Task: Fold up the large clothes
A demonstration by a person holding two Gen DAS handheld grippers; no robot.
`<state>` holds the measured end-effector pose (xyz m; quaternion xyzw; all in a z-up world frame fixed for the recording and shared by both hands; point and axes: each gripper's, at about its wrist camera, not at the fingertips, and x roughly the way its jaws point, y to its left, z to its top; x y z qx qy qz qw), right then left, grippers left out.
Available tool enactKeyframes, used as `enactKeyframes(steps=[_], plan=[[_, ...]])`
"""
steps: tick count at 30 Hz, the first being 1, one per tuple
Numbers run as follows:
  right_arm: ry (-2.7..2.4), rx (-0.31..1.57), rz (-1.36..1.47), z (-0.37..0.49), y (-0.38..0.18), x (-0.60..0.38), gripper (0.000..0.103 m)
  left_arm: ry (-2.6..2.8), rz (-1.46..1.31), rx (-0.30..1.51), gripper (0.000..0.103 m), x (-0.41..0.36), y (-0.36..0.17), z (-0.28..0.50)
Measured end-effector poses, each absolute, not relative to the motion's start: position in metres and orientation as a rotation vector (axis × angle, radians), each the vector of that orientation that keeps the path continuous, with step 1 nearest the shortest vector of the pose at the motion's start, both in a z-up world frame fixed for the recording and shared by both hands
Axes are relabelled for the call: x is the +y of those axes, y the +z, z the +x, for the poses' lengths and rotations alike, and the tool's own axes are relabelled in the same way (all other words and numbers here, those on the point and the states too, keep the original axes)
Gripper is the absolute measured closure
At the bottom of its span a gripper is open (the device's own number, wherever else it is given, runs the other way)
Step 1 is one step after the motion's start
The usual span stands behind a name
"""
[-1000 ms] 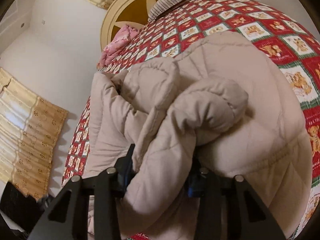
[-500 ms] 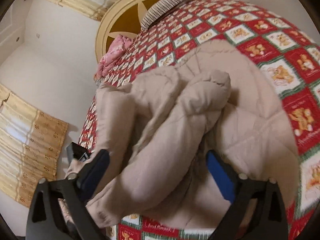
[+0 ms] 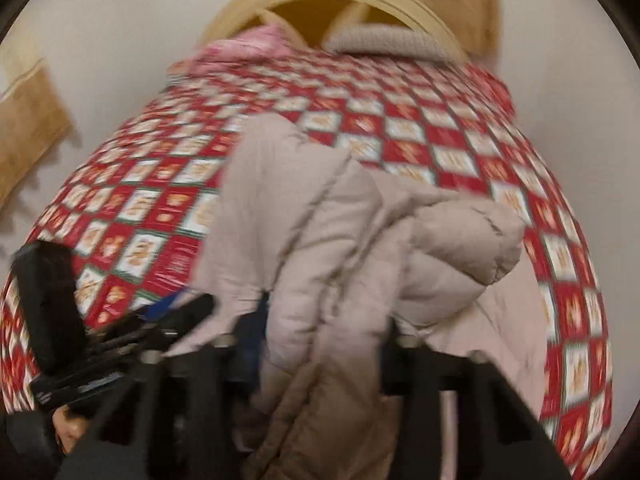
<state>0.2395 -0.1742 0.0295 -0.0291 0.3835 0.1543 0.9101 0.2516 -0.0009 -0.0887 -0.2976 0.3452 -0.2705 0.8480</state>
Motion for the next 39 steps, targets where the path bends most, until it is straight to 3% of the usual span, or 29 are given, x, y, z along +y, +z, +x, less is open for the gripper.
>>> enactKeyframes(steps=[4, 7, 12, 14, 20, 22, 24, 26, 29, 32, 36, 39], plan=[[0.568, 0.674, 0.017, 0.237, 0.057, -0.205, 0.075, -0.659, -0.565, 0.645, 0.037, -0.022, -0.049, 0.246], [0.659, 0.702, 0.263, 0.263, 0.048, -0.270, 0.075, -0.784, -0.447, 0.631, 0.035, -0.063, -0.016, 0.253], [0.677, 0.828, 0.710, 0.307, -0.050, -0.381, 0.073, -0.979, -0.295, 0.781, 0.035, -0.157, -0.011, 0.280], [0.697, 0.773, 0.921, 0.302, -0.091, -0.418, 0.074, -0.997, -0.236, 0.805, 0.035, -0.192, -0.018, 0.279], [0.708, 0.677, 1.188, 0.278, -0.155, -0.459, 0.077, -0.976, 0.015, 0.736, 0.035, -0.248, -0.042, 0.255], [0.654, 0.678, 1.142, 0.264, -0.150, -0.463, 0.074, -0.971, 0.077, 0.695, 0.035, -0.249, -0.051, 0.249], [0.535, 0.691, 1.050, 0.241, -0.134, -0.466, 0.052, -0.966, 0.080, 0.655, 0.035, -0.243, -0.061, 0.249], [0.363, 0.667, 0.926, 0.213, -0.109, -0.470, 0.040, -0.976, 0.047, 0.651, 0.035, -0.234, -0.067, 0.256], [0.206, 0.596, 0.676, 0.168, -0.064, -0.450, 0.040, -0.974, 0.038, 0.663, 0.035, -0.230, -0.071, 0.263], [0.210, 0.608, 0.547, 0.147, -0.044, -0.413, 0.051, -0.969, 0.052, 0.650, 0.035, -0.232, -0.070, 0.257], [0.126, 0.658, 0.399, 0.131, -0.057, -0.375, 0.053, -0.994, 0.021, 0.684, 0.035, -0.238, -0.064, 0.256], [0.119, 0.754, 0.504, 0.140, -0.093, -0.386, 0.053, -1.056, -0.079, 0.798, 0.034, -0.227, -0.046, 0.273]])
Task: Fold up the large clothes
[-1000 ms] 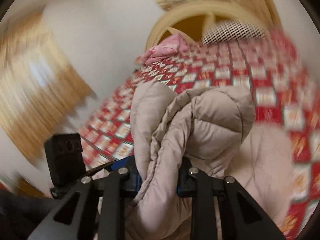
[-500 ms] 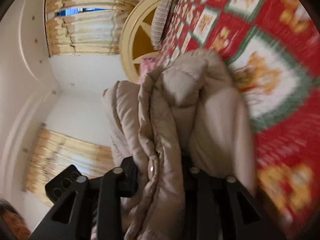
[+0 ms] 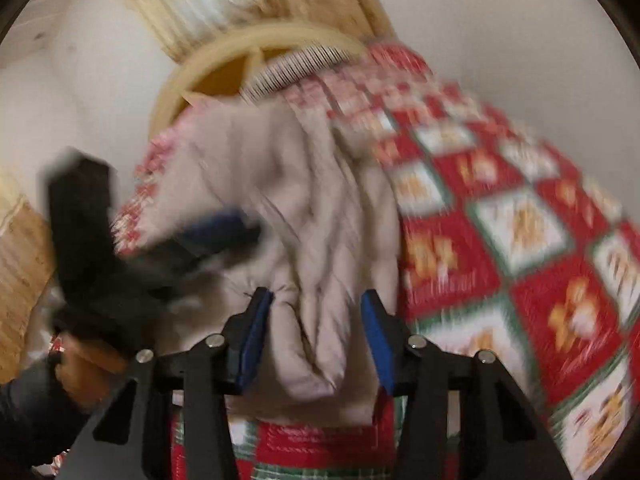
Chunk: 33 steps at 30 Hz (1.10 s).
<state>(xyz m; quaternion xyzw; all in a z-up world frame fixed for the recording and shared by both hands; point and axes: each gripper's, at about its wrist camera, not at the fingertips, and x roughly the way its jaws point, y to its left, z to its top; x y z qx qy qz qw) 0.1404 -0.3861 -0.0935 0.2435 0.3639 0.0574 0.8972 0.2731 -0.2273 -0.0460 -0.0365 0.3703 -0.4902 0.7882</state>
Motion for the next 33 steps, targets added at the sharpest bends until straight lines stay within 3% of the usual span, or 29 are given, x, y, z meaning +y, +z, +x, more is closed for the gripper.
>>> enactKeyframes(steps=[3, 9, 12, 14, 19, 22, 25, 29, 33], plan=[[0.127, 0.749, 0.552, 0.141, -0.115, -0.395, 0.053, -1.042, -0.111, 0.934, 0.034, -0.213, -0.020, 0.288], [0.081, 0.748, 0.477, 0.138, -0.112, -0.387, 0.053, -0.787, -0.137, 0.719, 0.034, -0.155, 0.030, 0.332], [0.079, 0.747, 0.487, 0.134, -0.111, -0.384, 0.052, -0.657, -0.086, 0.757, 0.034, -0.169, 0.008, 0.368], [0.073, 0.746, 0.493, 0.138, -0.111, -0.383, 0.052, -0.616, -0.009, 0.804, 0.026, -0.191, -0.024, 0.382], [0.083, 0.778, 0.538, 0.137, -0.104, -0.391, 0.050, -0.520, 0.169, 0.806, 0.022, -0.221, -0.043, 0.371], [0.073, 0.763, 0.535, 0.129, -0.077, -0.402, 0.050, -0.483, 0.224, 0.793, 0.022, -0.230, -0.050, 0.366], [-0.003, 0.611, 0.399, 0.126, -0.017, -0.407, 0.050, -0.485, 0.202, 0.794, 0.021, -0.226, -0.056, 0.368], [0.042, 0.624, 0.263, 0.193, 0.033, -0.375, 0.050, -0.477, 0.214, 0.796, 0.021, -0.228, -0.058, 0.368], [0.028, 0.756, 0.226, 0.288, 0.008, -0.346, 0.052, -0.469, 0.223, 0.800, 0.021, -0.230, -0.060, 0.369]])
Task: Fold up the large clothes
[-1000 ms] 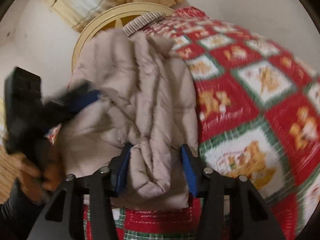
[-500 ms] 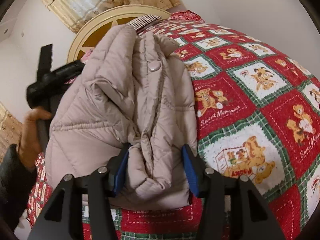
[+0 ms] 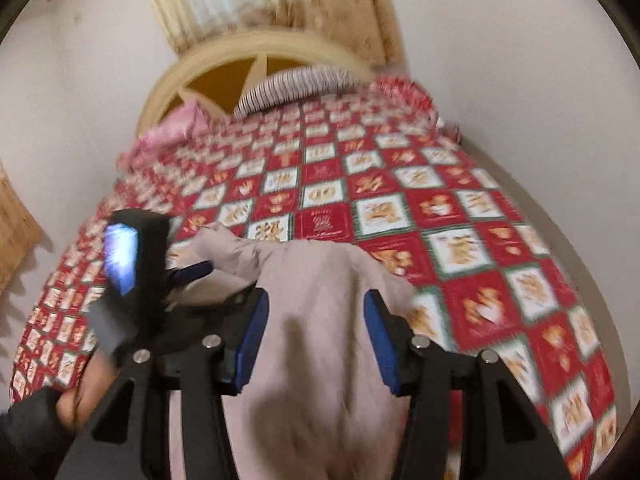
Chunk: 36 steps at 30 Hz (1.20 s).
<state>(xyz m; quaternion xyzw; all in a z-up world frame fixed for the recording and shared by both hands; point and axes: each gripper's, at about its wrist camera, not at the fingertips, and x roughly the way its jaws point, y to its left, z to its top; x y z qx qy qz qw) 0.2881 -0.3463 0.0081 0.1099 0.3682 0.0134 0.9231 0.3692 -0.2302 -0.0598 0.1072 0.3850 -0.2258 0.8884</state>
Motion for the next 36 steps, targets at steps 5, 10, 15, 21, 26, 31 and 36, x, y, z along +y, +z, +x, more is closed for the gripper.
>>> enactKeyframes(steps=[5, 10, 15, 21, 26, 31, 36], plan=[[0.015, 0.804, 0.370, 0.324, -0.058, -0.356, 0.044, -0.450, 0.198, 0.822, 0.021, -0.227, -0.065, 0.380], [0.022, 0.810, 0.405, 0.336, -0.076, -0.357, 0.043, -0.433, 0.198, 0.818, 0.021, -0.230, -0.070, 0.386], [-0.033, 0.794, 0.368, 0.332, -0.076, -0.345, 0.043, -0.448, 0.167, 0.810, 0.020, -0.227, -0.076, 0.391], [-0.059, 0.774, 0.370, 0.325, -0.080, -0.345, 0.044, -0.444, 0.190, 0.797, 0.020, -0.230, -0.076, 0.387], [-0.053, 0.765, 0.373, 0.323, -0.081, -0.345, 0.044, -0.528, 0.160, 0.807, 0.020, -0.213, -0.063, 0.379], [-0.056, 0.753, 0.378, 0.321, -0.080, -0.346, 0.044, -0.430, 0.098, 0.719, 0.019, -0.158, -0.034, 0.345], [-0.054, 0.742, 0.386, 0.320, -0.078, -0.347, 0.044, -0.393, 0.075, 0.767, 0.019, -0.128, -0.042, 0.329]])
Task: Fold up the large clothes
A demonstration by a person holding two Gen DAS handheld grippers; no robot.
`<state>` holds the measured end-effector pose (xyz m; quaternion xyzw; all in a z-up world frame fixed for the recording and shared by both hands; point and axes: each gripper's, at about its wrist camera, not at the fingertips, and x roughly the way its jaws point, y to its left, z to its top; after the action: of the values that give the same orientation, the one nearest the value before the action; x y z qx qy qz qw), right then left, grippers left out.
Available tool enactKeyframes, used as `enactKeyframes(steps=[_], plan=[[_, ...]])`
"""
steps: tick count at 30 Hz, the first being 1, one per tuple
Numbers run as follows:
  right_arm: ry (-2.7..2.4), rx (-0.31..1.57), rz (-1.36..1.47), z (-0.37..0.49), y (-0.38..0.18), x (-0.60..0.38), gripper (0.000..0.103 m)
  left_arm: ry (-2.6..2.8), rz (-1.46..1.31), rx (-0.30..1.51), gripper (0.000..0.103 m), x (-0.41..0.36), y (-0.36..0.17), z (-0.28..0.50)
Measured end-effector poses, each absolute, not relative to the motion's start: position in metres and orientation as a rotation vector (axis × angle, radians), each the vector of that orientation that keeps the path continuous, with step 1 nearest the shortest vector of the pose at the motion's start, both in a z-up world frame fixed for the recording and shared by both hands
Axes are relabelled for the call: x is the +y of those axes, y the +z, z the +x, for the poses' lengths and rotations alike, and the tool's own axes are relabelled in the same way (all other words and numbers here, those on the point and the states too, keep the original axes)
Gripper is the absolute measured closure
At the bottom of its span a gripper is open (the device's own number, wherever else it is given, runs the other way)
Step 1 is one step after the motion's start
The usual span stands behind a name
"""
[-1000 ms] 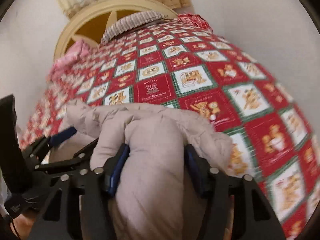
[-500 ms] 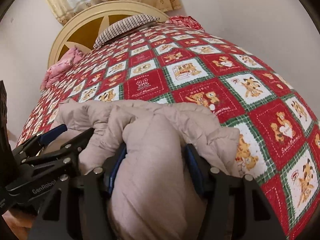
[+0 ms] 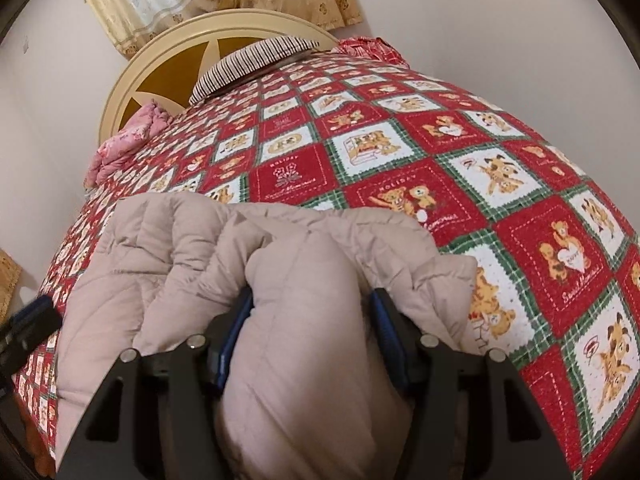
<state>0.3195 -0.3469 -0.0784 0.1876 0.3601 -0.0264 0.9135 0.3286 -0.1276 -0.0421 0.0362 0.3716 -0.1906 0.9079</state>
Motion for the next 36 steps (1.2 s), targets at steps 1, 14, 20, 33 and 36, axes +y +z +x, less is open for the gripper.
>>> enactKeyframes(steps=[1, 14, 20, 33, 36], plan=[[-0.056, 0.739, 0.385, 0.319, -0.078, -0.347, 0.044, -0.400, 0.075, 0.764, 0.019, -0.126, -0.046, 0.327], [-0.091, 0.698, 0.441, 0.296, -0.049, -0.352, 0.032, -0.362, 0.093, 0.738, 0.013, -0.131, -0.064, 0.326], [-0.034, 0.507, 0.399, 0.245, 0.007, -0.353, 0.000, -0.349, 0.108, 0.731, 0.013, -0.132, -0.064, 0.324], [0.186, 0.780, 0.712, 0.268, -0.100, -0.388, 0.000, -0.494, -0.310, 0.814, 0.013, -0.054, -0.064, 0.329], [0.208, 0.786, 0.701, 0.271, -0.101, -0.387, 0.000, -0.567, -0.463, 0.820, 0.013, -0.040, -0.076, 0.328]])
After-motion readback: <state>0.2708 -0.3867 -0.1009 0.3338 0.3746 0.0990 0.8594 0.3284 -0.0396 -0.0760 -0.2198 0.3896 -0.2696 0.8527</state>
